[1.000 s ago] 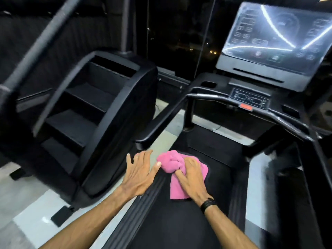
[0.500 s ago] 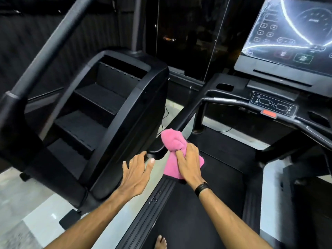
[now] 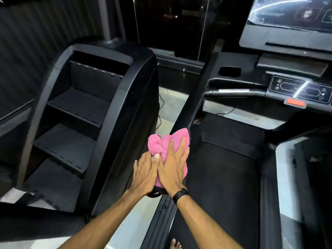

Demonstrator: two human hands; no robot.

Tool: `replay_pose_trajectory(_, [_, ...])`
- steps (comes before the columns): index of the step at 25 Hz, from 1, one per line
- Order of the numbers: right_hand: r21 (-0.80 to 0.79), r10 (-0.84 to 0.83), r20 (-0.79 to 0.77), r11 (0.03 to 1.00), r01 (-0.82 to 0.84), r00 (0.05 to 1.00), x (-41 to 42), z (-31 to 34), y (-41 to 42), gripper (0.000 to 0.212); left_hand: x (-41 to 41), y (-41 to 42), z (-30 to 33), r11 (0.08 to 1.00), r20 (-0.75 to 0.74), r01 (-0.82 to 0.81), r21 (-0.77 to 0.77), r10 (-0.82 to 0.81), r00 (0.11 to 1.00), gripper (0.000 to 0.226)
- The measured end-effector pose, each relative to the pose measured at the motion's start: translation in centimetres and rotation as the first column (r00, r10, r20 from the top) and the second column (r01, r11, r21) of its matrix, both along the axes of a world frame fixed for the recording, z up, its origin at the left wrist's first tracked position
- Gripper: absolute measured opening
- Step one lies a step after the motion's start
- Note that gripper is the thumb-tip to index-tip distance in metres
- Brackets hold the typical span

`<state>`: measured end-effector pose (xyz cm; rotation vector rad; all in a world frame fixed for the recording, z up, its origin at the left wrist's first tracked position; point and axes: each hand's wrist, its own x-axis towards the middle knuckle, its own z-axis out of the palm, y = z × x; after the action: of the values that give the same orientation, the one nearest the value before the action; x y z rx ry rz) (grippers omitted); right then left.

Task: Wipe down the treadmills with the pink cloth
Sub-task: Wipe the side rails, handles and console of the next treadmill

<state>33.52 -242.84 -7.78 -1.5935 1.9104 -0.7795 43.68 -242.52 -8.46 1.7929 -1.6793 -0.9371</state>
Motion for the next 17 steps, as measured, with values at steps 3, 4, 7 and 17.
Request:
replay_pose_trajectory(3, [0.016, 0.011, -0.011, 1.000, -0.010, 1.000, -1.6, 0.5, -3.0, 0.075, -1.5, -2.0, 0.3, 0.999, -0.097, 0.023, -0.044, -0.027, 0.995, 0.064])
replay_pose_trajectory(4, [0.032, 0.005, -0.001, 0.999, -0.005, 1.000, -2.1, 0.5, -4.1, 0.076, -1.9, -2.6, 0.2, 0.998, -0.132, 0.040, -0.043, -0.045, 0.990, 0.067])
replay_pose_trajectory(7, [0.050, -0.004, 0.012, 0.999, 0.003, 1.000, -2.9, 0.5, -5.3, 0.078, -3.0, -2.9, -0.3, 0.995, -0.226, 0.023, -0.092, -0.043, 0.973, 0.062])
replay_pose_trajectory(17, [-0.178, -0.130, 0.101, 0.973, 0.146, 0.986, -2.4, -0.7, -5.1, 0.062, -2.7, -4.5, -2.4, 0.983, -0.376, 0.048, -0.179, -0.113, 0.920, 0.088])
